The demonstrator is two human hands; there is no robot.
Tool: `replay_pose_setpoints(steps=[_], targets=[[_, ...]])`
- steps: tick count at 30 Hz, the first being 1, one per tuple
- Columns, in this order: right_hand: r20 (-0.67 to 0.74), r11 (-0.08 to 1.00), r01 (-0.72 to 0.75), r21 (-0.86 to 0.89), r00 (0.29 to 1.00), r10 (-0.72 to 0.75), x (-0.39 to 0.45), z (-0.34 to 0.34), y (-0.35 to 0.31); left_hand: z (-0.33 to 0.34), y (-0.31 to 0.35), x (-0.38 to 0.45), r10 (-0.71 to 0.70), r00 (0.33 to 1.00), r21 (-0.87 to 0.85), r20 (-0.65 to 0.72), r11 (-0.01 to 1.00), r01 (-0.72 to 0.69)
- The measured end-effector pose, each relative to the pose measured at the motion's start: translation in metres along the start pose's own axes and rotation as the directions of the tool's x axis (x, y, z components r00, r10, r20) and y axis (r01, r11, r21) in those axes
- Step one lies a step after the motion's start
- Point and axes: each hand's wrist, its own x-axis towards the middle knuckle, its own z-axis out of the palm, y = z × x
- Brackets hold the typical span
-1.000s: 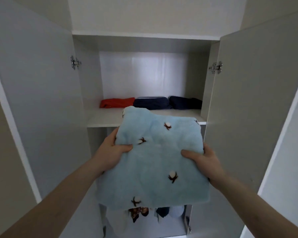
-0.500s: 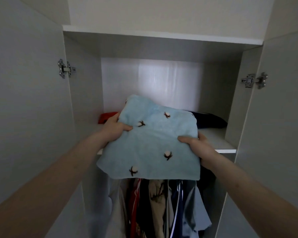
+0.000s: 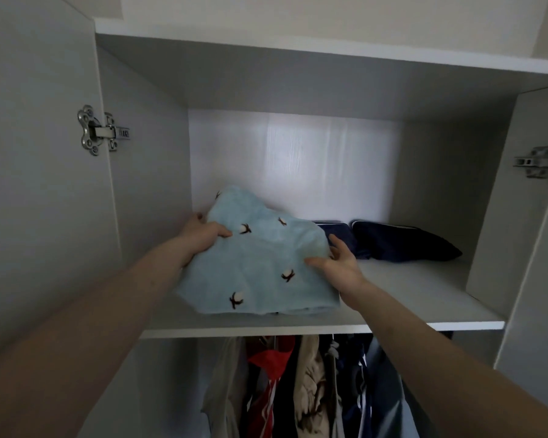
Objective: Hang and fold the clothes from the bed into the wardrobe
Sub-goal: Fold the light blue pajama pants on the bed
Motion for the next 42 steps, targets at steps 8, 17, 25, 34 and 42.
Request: replay_pose_setpoints(steps=[8,17,25,34,42], targets=[[0.135,0.93,0.065,-0.36,0.991,-0.017,0.021,0.041,0.04,-0.003,-0.019,0.029,0.066,0.997,0.54,-0.036,0.841,-0.036],[0.161,0.889,0.143,-0.435,0.984,-0.079,0.03,0.053,0.073,0.055,-0.053,0.006,0.134,0.935,0.773,0.329,0.53,-0.348],[0.2,0.896,0.213,-0.39,0.969,-0.143,0.027,0.052,0.079,0.054,-0.09,0.011,0.299,0.926,0.781,0.231,0.51,-0.36],[0.311,0.859,0.176,-0.482,0.95,-0.02,0.003,0.035,0.067,0.07,-0.099,-0.053,0.372,0.926,0.756,0.062,0.589,-0.287],[0.324,0.886,0.255,-0.388,0.937,-0.127,-0.114,-0.053,0.042,0.085,-0.078,-0.183,0.563,0.801,0.394,0.203,0.702,-0.593]])
